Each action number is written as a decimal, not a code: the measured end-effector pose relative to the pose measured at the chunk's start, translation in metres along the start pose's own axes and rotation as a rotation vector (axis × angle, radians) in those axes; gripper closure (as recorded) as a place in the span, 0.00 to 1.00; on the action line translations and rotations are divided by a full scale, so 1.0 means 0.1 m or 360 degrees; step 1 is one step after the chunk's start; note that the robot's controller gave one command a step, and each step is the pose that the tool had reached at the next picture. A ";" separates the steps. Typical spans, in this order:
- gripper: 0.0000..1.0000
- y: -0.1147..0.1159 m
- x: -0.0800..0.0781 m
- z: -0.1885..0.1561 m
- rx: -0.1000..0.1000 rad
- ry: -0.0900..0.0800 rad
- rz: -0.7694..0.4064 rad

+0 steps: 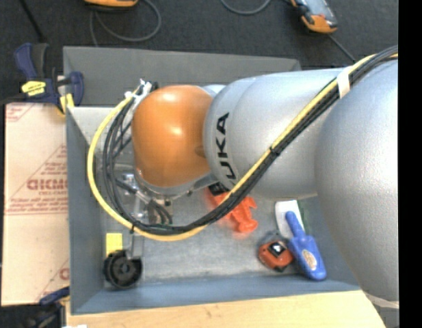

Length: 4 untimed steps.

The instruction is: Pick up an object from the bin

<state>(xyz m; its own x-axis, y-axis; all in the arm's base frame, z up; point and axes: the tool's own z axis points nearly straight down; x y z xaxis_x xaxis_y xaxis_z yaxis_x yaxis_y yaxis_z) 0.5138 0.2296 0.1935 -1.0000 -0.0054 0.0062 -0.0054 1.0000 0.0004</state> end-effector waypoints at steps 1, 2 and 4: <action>0.00 -0.01 -0.02 -0.05 -0.0004 -0.0012 0.0007; 0.00 0.00 -0.01 0.39 -0.0002 -0.0023 -0.0092; 0.00 0.01 0.13 0.84 0.0002 -0.0014 -0.0113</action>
Offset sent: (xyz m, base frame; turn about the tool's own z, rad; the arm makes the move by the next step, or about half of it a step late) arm -0.0055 0.0034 -0.0774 -0.1084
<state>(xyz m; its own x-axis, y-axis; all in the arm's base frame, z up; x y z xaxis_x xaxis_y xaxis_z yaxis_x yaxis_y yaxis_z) 0.5004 0.2307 0.1099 -0.9971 -0.0764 -0.0026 -0.0764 0.9971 -0.0007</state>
